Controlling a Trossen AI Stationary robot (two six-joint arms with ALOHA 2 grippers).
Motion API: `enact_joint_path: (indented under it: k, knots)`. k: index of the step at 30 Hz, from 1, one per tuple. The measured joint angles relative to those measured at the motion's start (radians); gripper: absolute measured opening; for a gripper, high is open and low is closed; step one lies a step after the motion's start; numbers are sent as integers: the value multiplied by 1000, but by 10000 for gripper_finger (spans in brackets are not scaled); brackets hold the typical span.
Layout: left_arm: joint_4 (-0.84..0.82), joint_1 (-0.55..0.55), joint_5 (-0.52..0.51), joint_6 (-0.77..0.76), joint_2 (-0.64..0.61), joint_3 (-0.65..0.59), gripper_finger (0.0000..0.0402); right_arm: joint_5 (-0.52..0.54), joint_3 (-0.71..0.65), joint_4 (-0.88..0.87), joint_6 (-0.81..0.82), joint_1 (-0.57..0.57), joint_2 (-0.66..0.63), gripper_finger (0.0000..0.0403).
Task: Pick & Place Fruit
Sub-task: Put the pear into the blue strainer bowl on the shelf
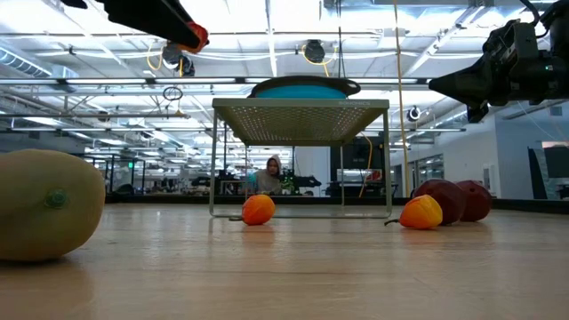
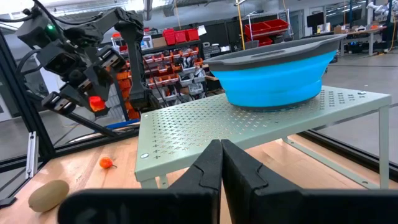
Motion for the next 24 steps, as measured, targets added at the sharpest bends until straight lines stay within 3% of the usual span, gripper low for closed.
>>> enact_joint_path:
  k: [6, 18, 24]
  knots:
    - [11, 19, 0, -28, 0, 0, 118, 0, 0, 0, 0, 0, 0, 0]
    - [182, 147, -5, -476, 0, 0, 118, 0, 0, 0, 0, 0, 0, 0]
    - [292, 198, 2, -529, 0, 0, 118, 0, 0, 0, 0, 0, 0, 0]
